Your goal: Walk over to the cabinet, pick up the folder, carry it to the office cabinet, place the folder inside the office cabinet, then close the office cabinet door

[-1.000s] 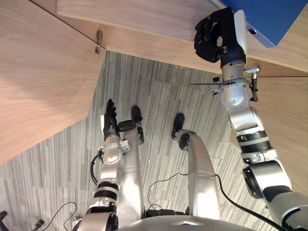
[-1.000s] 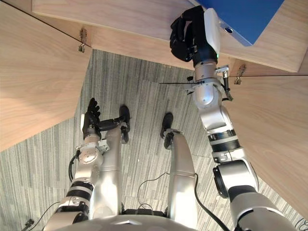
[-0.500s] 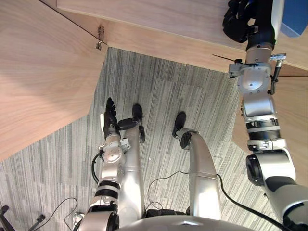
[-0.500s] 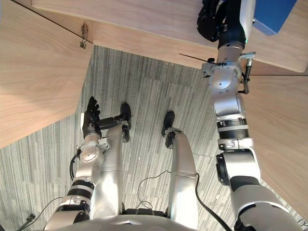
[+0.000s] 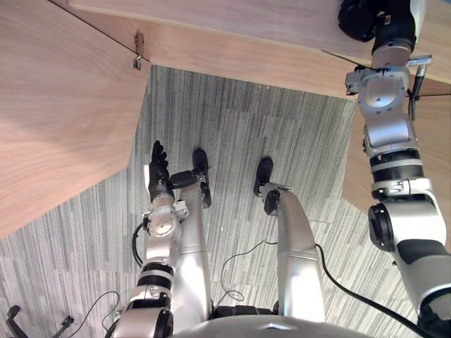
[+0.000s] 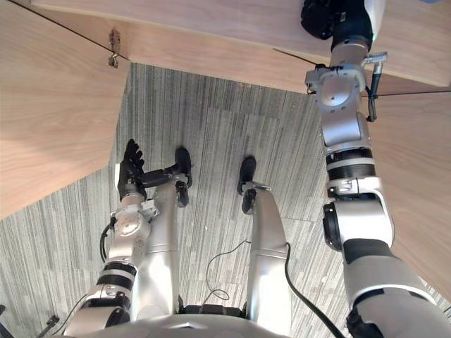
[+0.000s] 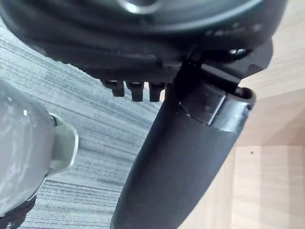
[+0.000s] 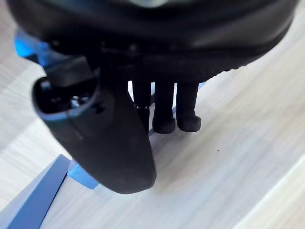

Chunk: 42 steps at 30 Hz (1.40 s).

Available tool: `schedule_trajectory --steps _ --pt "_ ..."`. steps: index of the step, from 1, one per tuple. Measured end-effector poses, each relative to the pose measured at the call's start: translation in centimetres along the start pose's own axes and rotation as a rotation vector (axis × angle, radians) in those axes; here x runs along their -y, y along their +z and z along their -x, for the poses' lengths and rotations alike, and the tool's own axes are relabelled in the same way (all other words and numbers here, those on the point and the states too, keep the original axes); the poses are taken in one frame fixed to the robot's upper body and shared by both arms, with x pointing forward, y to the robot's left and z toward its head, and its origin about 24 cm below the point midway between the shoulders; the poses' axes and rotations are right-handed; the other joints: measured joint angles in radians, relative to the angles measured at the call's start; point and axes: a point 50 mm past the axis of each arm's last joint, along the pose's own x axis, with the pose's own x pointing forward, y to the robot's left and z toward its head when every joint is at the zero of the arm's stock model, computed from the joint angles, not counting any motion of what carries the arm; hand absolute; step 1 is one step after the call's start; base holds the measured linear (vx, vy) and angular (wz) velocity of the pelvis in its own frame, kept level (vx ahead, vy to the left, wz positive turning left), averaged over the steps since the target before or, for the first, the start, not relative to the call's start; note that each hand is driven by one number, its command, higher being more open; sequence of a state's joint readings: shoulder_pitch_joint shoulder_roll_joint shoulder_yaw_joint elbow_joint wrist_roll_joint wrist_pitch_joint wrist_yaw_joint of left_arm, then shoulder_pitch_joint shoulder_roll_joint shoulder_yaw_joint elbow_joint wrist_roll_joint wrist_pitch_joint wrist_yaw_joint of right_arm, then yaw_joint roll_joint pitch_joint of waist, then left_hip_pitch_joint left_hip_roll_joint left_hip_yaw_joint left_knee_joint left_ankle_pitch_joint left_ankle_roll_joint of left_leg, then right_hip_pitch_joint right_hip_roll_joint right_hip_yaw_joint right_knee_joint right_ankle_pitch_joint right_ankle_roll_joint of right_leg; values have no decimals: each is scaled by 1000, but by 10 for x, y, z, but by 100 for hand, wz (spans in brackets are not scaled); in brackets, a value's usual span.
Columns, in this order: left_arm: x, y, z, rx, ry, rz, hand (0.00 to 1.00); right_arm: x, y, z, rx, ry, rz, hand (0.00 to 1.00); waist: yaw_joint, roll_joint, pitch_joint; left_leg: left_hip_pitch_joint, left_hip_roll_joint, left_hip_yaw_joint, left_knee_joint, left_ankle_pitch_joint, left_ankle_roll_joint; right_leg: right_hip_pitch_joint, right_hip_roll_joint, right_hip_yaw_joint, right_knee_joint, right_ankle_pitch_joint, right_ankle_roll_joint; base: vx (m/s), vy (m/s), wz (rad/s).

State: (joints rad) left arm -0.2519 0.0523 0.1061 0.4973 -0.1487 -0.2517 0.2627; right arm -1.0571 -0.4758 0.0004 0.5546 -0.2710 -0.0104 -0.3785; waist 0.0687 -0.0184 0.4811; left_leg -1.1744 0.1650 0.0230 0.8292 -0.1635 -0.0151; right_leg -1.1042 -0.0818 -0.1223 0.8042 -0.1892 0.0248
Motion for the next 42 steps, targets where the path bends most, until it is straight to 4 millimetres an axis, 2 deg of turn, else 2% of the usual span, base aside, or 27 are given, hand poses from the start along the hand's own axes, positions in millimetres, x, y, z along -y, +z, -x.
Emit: schedule_trajectory --steps 3,8,11,13,15,16,17,18,20,23,24,25,27,28,29,30,31,33,34,38,39,42 --pt "2 0 -1 0 -5 2 100 0 2 -5 -23 -9 -23 0 2 5 3 -3 -1 0 -2 12 2 -3 -2 -3 0 9 -1 -61 3 1" --pt "3 0 -1 -7 -2 11 100 -1 1 -3 -52 -21 -84 0 4 5 3 2 0 -1 -2 17 3 1 -4 -5 5 13 -6 -9 0 1" --pt "5 -6 1 -44 -7 8 100 -4 -8 20 -74 -11 -185 0 5 5 3 40 0 1 -4 15 2 42 -4 -7 0 12 -7 31 2 2" --pt "4 -15 6 -86 -10 -2 100 -11 -23 49 -114 18 -240 0 3 4 2 107 0 7 -22 5 1 109 -4 -8 -17 9 -7 62 13 1" --pt "2 -27 17 -127 -24 -8 100 -14 -37 92 -148 49 -305 0 -2 1 -2 206 1 23 -43 -12 8 203 -4 1 -47 1 -5 51 20 -4" --pt "1 -29 19 -136 -25 -11 100 -14 -39 102 -153 54 -327 0 -6 0 -3 228 1 25 -50 -15 8 225 -4 1 -55 0 -6 44 14 -2" --pt "-4 -34 24 -155 -24 -19 100 -13 -47 127 -193 58 -389 0 -13 -3 -13 277 -1 34 -71 -18 10 273 -4 2 -77 0 -5 33 7 -1" --pt "-6 -37 26 -165 -20 -24 100 -14 -51 138 -215 62 -404 0 -15 -8 -25 293 -1 39 -81 -19 8 286 -4 3 -85 0 -5 47 -5 -3" --pt "-15 -48 36 -205 -17 -42 100 -19 -63 173 -304 109 -464 0 -23 -18 -61 357 -1 52 -121 -23 3 344 -3 5 -123 -1 -4 73 -20 -5" --pt "-19 -65 56 -273 -54 -75 100 -30 -77 224 -439 232 -502 0 -26 -20 -108 471 0 66 -184 -20 -2 455 3 4 -193 2 -3 105 -21 -5" --pt "-21 -71 64 -301 -68 -84 100 -37 -78 244 -490 293 -520 0 -27 -22 -125 526 0 75 -218 -18 -6 506 5 6 -224 3 -2 185 -19 -6" --pt "-22 -75 68 -315 -74 -89 100 -41 -78 254 -514 325 -530 0 -27 -22 -137 550 -1 77 -234 -18 -7 530 6 6 -240 3 -1 209 -10 -4" --pt "-25 -87 83 -375 -96 -107 100 -55 -79 294 -629 417 -577 0 -31 -24 -199 641 -8 85 -308 -9 -20 615 8 7 -310 7 3 195 0 2" --pt "-25 -91 87 -395 -106 -115 100 -58 -81 304 -664 436 -578 0 -33 -23 -214 664 -11 85 -329 -5 -24 638 8 7 -331 9 4 232 7 8" --pt "-27 -100 93 -436 -123 -137 100 -66 -88 323 -732 481 -559 0 -36 -21 -250 707 -17 85 -375 6 -30 682 8 3 -377 19 9 236 9 8" --pt "-28 -104 96 -457 -129 -150 100 -69 -92 332 -767 510 -543 0 -41 -19 -267 725 -20 85 -399 13 -32 702 9 0 -406 28 11 237 11 9" --pt "-30 -112 100 -497 -142 -177 100 -76 -103 351 -834 586 -479 0 -51 -12 -286 778 -26 86 -461 32 -36 764 13 -4 -482 56 16 215 19 4" --pt "-34 -116 103 -525 -146 -196 100 -79 -113 367 -891 643 -416 0 -55 -8 -291 829 -33 99 -518 51 -38 816 15 -1 -549 82 20 185 32 -8" --pt "-38 -121 107 -554 -149 -226 100 -79 -122 384 -952 693 -357 0 -58 -3 -294 882 -41 110 -571 69 -41 866 14 4 -606 105 25 143 46 -13" --pt "-51 -130 116 -611 -149 -281 100 -70 -142 420 -1097 775 -220 0 -70 6 -317 994 -59 132 -683 101 -42 960 9 14 -696 140 36 120 44 -10" --pt "-54 -133 118 -630 -151 -300 100 -64 -148 430 -1141 785 -176 100 -73 11 -327 1023 -64 135 -714 112 -42 984 8 16 -721 151 39 65 24 -7" --pt "-58 -140 125 -674 -154 -324 100 -50 -161 447 -1257 757 -115 100 -77 19 -349 1081 -71 136 -774 135 -41 1031 9 16 -760 173 42 35 15 -2"
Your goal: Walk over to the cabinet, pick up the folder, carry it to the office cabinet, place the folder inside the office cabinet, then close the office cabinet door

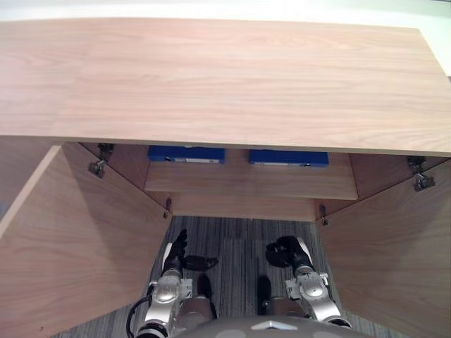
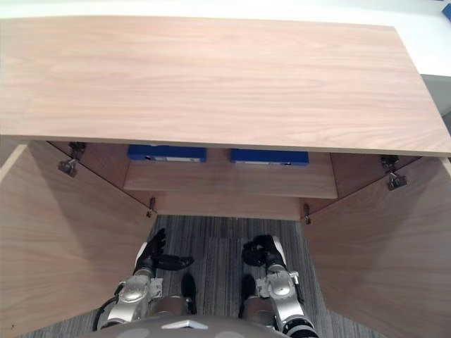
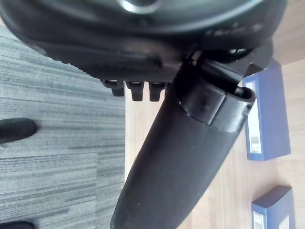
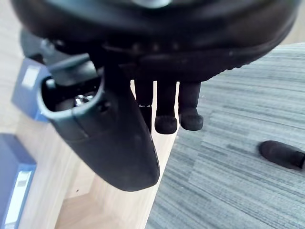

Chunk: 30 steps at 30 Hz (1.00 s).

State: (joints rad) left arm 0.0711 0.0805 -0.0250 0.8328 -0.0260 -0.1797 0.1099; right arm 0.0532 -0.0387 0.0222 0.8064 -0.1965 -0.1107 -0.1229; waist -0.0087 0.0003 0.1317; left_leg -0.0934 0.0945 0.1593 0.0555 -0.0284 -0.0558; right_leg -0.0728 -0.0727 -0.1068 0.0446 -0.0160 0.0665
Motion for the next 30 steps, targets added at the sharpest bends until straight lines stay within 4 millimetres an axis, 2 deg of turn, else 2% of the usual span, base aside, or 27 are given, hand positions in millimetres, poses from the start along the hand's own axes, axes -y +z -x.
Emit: schedule_trajectory --steps 11,16,22,30 --pt "-3 -37 11 -168 3 -49 100 10 -36 6 -184 -64 -27 100 -5 -10 -13 98 -30 -6 -144 97 22 42 -3 0 -42 35 -5 -98 7 0" --pt "-12 -51 17 -223 43 -22 100 15 -56 13 -282 -106 -120 100 -5 -18 -38 104 -41 -11 -149 96 23 59 -14 7 -63 39 8 -99 34 0" --pt "-12 -54 18 -245 44 -21 100 22 -68 18 -337 -167 -251 100 -6 -13 -55 120 -56 1 -149 87 30 71 -19 35 -70 48 20 19 21 -7" --pt "-17 -58 19 -265 70 -1 100 36 -83 26 -391 -298 -505 100 -19 -12 -58 194 -55 114 -143 42 31 93 -9 147 -85 53 17 55 23 -41"
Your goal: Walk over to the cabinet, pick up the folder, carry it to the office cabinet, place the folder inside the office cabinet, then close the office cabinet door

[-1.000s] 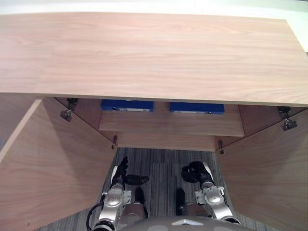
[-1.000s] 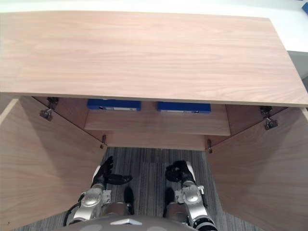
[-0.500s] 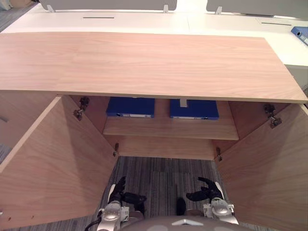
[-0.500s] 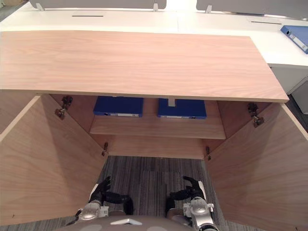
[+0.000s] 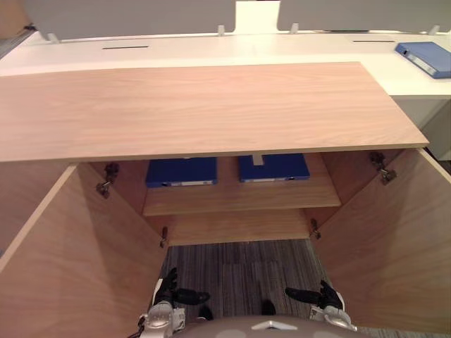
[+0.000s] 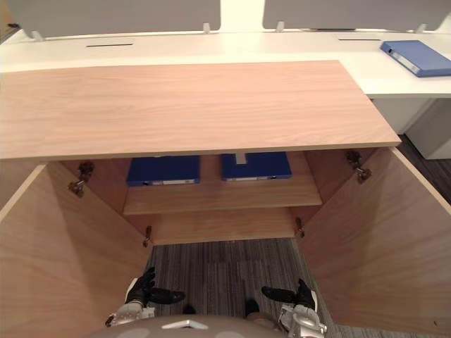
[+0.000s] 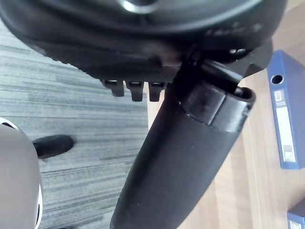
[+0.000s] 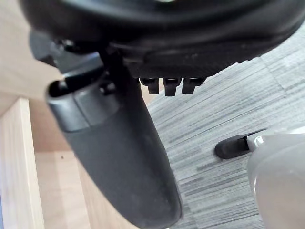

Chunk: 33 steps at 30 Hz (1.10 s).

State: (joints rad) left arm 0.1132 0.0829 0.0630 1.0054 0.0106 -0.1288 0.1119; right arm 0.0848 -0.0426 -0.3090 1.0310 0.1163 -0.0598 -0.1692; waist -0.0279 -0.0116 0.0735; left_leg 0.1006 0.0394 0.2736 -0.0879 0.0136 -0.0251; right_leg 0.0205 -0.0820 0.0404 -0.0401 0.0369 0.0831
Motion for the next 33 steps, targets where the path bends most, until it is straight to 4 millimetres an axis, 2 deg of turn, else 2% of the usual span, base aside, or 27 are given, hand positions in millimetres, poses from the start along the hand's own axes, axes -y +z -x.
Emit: schedule_trajectory --steps 4,11,13,19,21,26,30,33 --pt "0 0 0 -3 0 -1 100 10 1 1 16 -46 -128 100 -20 0 0 34 5 69 0 -24 -4 -3 11 68 4 1 -1 21 25 -57" --pt "2 7 -2 20 1 -10 100 44 25 10 185 -205 -453 100 -69 2 -2 49 22 215 72 -108 -18 -51 40 221 32 1 -1 11 2 -68" --pt "2 8 -2 23 2 -10 100 54 39 15 265 -263 -511 100 -88 5 -4 44 29 257 97 -132 -22 -75 53 269 42 1 -1 36 6 -65" --pt "6 16 -3 58 -4 7 100 77 72 28 435 -372 -659 100 -107 21 3 37 36 298 120 -162 -15 -126 82 346 81 1 -1 27 -1 -49" --pt "11 19 -3 70 -16 14 100 83 92 35 523 -386 -699 100 -121 35 12 34 34 310 123 -166 -13 -143 86 357 94 1 0 -24 -4 -27" --pt "23 30 -2 121 -53 -13 100 87 133 44 672 -387 -651 100 -141 49 30 26 28 328 130 -171 -12 -162 86 381 92 8 10 -65 -15 -15" --pt "30 32 -2 136 -102 -65 100 103 174 52 810 -401 -552 100 -142 67 46 8 28 330 143 -173 -15 -176 83 385 85 16 14 -29 -13 -4" --pt "27 32 -2 136 -102 -82 100 114 209 59 908 -374 -422 100 -144 75 50 -11 31 320 149 -172 -15 -176 78 380 50 37 15 -1 -6 1"
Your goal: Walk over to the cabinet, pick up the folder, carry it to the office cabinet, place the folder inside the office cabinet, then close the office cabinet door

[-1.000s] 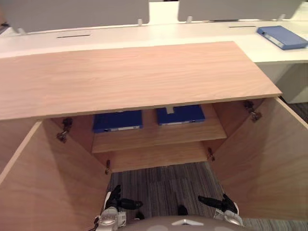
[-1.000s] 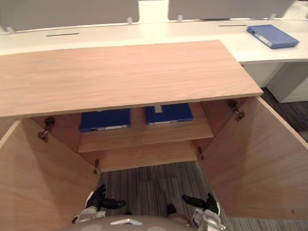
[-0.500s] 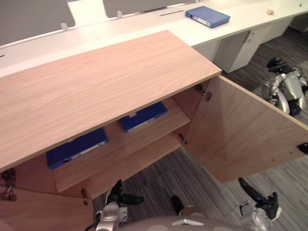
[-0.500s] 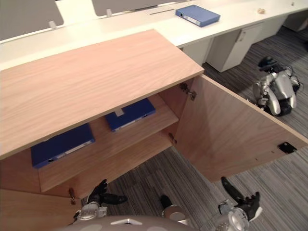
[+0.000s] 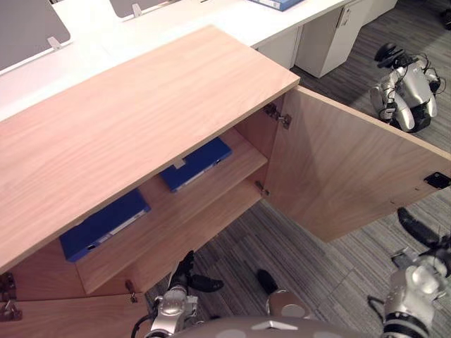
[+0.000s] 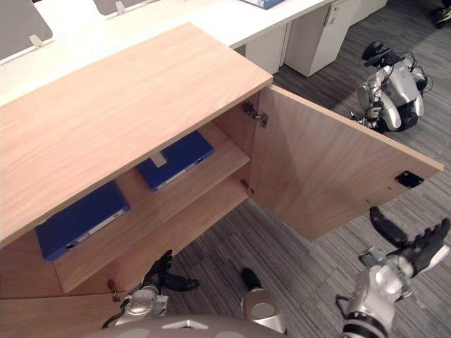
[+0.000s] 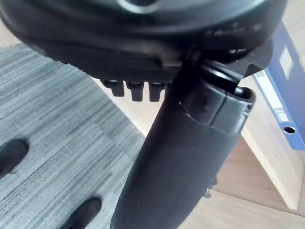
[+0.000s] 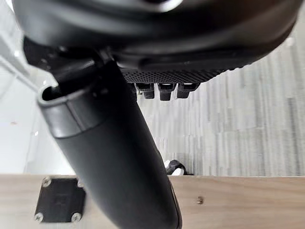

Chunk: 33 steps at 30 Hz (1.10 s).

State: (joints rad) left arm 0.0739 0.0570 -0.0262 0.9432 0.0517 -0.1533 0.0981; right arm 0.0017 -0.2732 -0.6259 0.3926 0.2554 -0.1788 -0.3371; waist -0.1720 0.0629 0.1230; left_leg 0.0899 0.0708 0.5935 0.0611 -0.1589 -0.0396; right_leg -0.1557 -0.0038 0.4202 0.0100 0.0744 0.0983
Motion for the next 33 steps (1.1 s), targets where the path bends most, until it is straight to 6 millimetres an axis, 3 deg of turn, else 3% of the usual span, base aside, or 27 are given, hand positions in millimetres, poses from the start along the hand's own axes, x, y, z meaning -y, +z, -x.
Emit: schedule_trajectory --steps 5,14,22,26,33 --pt "-5 -1 0 2 -8 -21 100 -18 20 -16 63 141 61 100 -3 5 3 -11 2 -28 2 2 3 14 -9 -19 -35 18 1 9 -6 9" --pt "-3 -7 4 -3 -29 -46 100 -13 22 -30 49 176 156 100 -21 8 2 -35 -9 -93 9 9 13 34 -39 -87 -61 25 5 7 15 20" --pt "-5 -15 5 -28 -28 -64 100 -19 21 -28 48 203 145 100 -26 6 0 -43 -15 -118 8 27 23 45 -50 -111 -92 51 3 -21 -3 7" --pt "-6 -17 6 -37 -28 -82 100 -24 13 -10 37 183 69 100 -26 0 -5 -42 -14 -144 -3 41 21 54 -50 -131 -110 60 -3 -19 -21 8" --pt "-8 -20 6 -53 -17 -83 100 -21 -20 58 -54 223 -17 100 -27 -32 -32 -36 6 -147 -9 51 10 55 -26 -133 -110 69 -15 17 -33 -3"
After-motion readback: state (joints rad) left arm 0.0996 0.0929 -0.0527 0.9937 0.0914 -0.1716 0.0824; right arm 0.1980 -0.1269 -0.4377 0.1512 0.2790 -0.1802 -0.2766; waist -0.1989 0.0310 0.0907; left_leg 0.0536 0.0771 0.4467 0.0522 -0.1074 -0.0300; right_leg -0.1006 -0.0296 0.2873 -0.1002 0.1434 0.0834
